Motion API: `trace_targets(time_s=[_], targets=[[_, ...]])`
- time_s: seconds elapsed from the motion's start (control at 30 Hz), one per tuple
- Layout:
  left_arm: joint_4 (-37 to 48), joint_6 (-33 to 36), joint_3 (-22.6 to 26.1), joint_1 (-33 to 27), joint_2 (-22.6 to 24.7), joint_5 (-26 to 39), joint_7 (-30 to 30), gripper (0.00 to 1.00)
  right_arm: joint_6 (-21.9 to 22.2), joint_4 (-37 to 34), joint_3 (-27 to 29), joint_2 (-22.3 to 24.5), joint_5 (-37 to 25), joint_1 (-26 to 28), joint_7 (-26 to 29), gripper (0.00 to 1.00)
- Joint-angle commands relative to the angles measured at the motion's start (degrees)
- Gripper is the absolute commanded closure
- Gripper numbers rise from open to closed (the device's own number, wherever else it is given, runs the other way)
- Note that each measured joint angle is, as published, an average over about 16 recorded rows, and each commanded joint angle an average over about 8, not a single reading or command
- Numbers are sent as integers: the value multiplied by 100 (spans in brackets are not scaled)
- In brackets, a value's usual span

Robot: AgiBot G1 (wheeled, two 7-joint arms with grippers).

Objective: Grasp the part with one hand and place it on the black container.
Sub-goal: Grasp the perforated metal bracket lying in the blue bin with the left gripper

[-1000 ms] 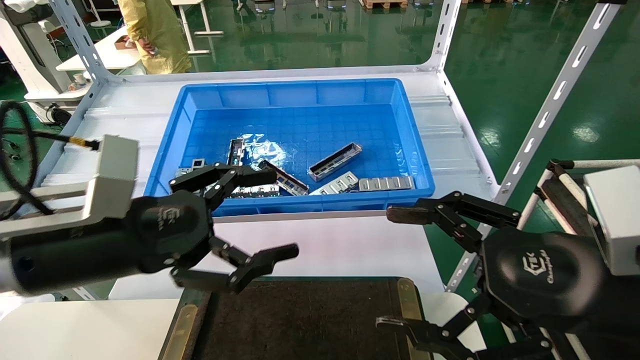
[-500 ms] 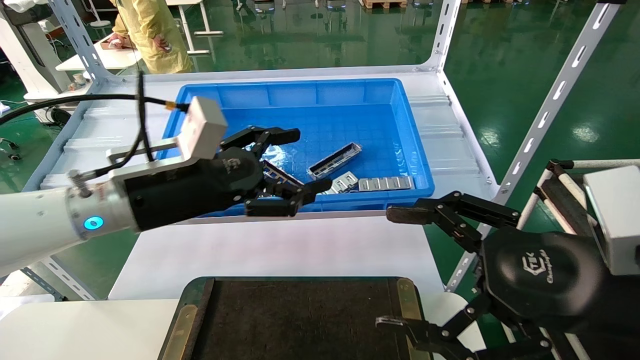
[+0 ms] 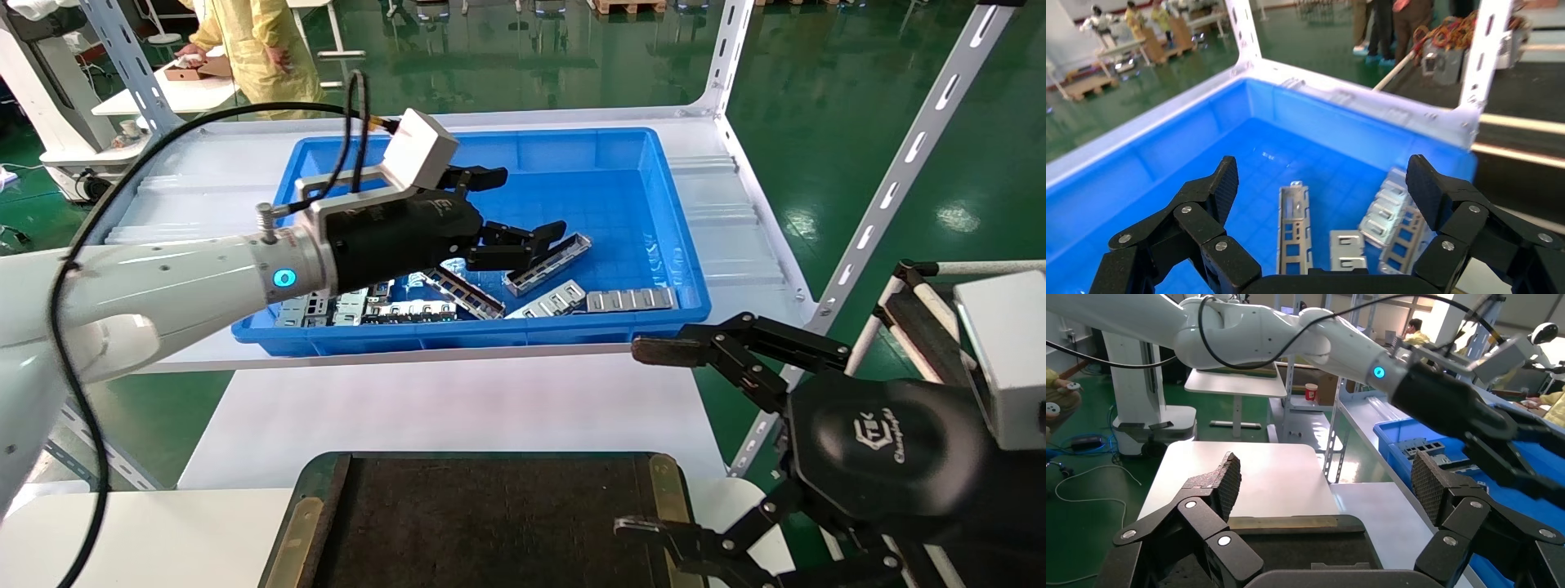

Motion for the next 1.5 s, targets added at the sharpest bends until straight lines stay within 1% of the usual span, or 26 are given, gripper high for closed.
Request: trace_targets(time_s=[0.03,0.23,0.4,0.57,0.77,0.8,0.83,1.03,1.07,1.1,1.5], targets=[[340,-106,45,-132,179,88,92,0,0,0,0,0,0,0,0,0],[1246,-503,97,-395,633,219,484,0,0,0,0,0,0,0,0,0],[1765,-723,173,-515,824,232,706,0,0,0,0,0,0,0,0,0],[1975,-966,326,-496,884,178,756,0,0,0,0,0,0,0,0,0],[1958,-1198,569,-404,903,44,661,0,0,0,-1,0,0,0,0,0],[1944,-1217,614,-392,903,18,635,4,0,0,-1,0,0,0,0,1],[1929,-1235,659,-381,903,-8,609,15,0,0,-1,0,0,0,0,10],[1830,-1329,922,-332,901,-175,466,90,0,0,-1,0,1,0,0,85],[1814,-1345,963,-325,900,-204,448,99,0,0,-1,0,1,0,0,96],[1798,-1362,1004,-317,899,-234,429,100,0,0,-1,0,1,0,0,100],[1658,-1533,1466,-251,891,-605,207,100,0,0,-1,0,1,0,-1,100]])
